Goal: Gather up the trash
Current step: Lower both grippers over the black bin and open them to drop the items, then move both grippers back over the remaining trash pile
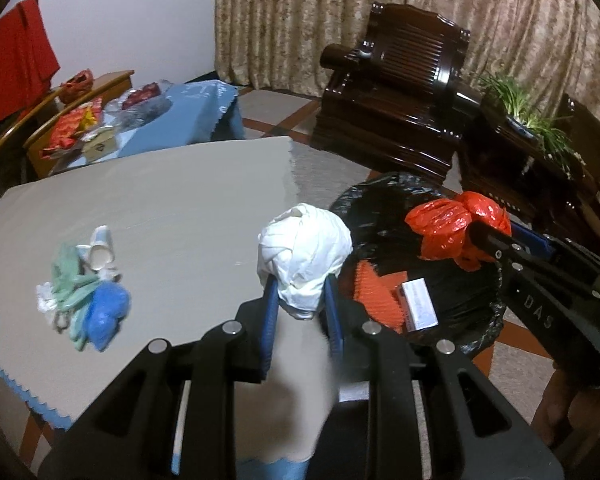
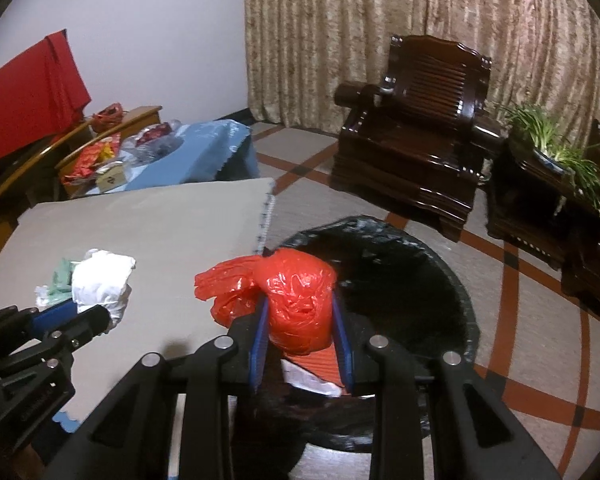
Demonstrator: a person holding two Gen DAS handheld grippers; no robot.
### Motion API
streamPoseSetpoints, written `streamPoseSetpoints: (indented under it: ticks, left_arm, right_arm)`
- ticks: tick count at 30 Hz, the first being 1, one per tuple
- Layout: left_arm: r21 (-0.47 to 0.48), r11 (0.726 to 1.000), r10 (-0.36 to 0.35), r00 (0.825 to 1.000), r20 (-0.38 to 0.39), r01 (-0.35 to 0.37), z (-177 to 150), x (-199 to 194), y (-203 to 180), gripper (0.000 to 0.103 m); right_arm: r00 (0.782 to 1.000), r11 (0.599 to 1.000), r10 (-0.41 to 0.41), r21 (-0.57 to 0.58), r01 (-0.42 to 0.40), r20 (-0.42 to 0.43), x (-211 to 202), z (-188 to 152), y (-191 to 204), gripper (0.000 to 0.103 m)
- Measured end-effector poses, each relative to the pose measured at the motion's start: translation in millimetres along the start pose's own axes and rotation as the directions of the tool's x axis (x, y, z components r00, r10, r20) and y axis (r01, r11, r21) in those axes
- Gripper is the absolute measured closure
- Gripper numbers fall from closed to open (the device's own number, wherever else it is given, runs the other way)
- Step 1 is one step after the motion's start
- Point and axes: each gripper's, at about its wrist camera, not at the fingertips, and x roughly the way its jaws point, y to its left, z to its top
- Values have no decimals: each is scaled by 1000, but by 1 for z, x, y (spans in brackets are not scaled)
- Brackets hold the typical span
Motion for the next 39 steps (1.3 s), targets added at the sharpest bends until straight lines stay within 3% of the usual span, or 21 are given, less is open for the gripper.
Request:
streamPoseSetpoints:
  ticks: [14, 20, 23, 25, 27, 30, 35, 39]
  left_arm:
    - [54, 994, -87, 994, -66, 91, 6, 80, -74, 81]
    - [103, 988, -102, 986, -135, 116, 5, 129, -98, 72]
    - [102, 989, -90, 982, -167, 108, 1, 144, -92, 61]
    - [93, 991, -80, 982, -170, 97, -6, 147, -81, 42]
    - [93, 993, -61, 983, -171, 78, -10, 146, -70, 41]
    - [69, 996, -46, 983, -179, 60, -15, 139, -49, 41]
    - [44, 998, -30, 987, -159, 38, -15, 119, -22, 41]
    - [25, 1000, -13, 993, -120, 16, -15, 94, 8, 33]
  right_arm:
    - [991, 995, -80, 56, 86, -103, 63, -14, -81, 74]
    - [980, 993, -77, 72, 92, -184, 105, -23, -101, 66]
    - [973, 988, -78, 113, 104, -219, 110, -39, -111, 65]
    - [972, 987, -79, 121, 108, -222, 106, -48, -115, 61]
    - [969, 986, -82, 119, 113, -234, 103, -58, -115, 56]
    - [963, 986, -84, 117, 118, -257, 104, -70, -114, 39]
    - [964, 984, -91, 127, 125, -249, 96, -66, -113, 40]
    - [977, 987, -77, 125, 103, -201, 70, -56, -91, 40]
